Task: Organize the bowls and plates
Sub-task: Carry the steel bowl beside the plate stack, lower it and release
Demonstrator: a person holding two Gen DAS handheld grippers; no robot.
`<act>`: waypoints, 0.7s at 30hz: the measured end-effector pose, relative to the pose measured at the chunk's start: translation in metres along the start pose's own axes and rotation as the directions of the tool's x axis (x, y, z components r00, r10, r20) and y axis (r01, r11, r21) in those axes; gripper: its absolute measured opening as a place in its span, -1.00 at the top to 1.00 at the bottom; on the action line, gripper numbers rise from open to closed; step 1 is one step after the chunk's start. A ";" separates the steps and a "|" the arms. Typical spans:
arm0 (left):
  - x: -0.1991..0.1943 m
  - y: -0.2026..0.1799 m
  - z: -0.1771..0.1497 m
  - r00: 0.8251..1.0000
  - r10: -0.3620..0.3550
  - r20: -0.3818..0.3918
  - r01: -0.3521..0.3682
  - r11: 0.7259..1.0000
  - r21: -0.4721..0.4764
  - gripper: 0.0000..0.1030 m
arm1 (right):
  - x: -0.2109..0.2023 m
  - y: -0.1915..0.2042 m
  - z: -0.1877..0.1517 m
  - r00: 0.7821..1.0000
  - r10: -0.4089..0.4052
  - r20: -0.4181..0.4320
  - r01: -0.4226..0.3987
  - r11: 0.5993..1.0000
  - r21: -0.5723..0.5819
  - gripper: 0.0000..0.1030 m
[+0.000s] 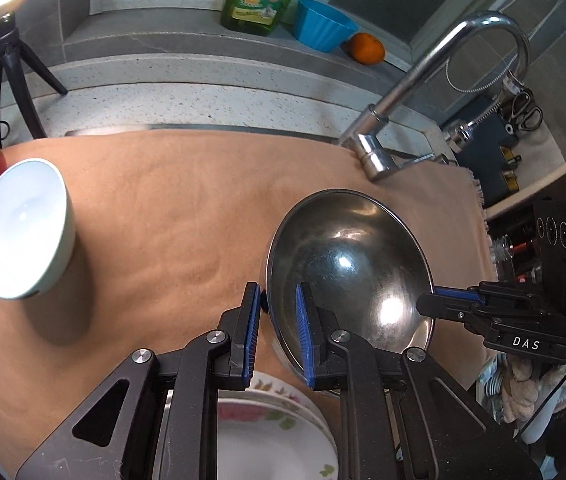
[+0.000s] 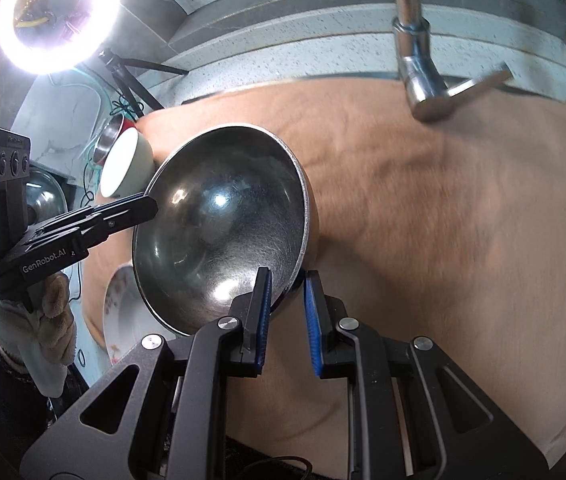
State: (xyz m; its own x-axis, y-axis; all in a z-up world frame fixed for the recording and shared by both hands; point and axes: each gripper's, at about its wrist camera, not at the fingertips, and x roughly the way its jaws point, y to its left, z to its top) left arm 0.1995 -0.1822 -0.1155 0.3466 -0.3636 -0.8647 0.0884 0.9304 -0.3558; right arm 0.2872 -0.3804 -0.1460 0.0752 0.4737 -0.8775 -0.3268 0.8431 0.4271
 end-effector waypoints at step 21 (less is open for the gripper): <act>0.014 -0.017 -0.030 0.999 -0.022 -0.047 0.024 0.999 0.024 0.69 | -0.002 -0.021 -0.022 1.000 -0.018 -0.015 0.019 0.999 0.045 0.67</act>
State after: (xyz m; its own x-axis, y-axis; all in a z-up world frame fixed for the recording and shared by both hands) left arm 0.1750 -0.2047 -0.1320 0.3006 -0.3861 -0.8721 0.1192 0.9224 -0.3673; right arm 0.2728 -0.4050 -0.1576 0.0667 0.4544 -0.8883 -0.2827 0.8624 0.4199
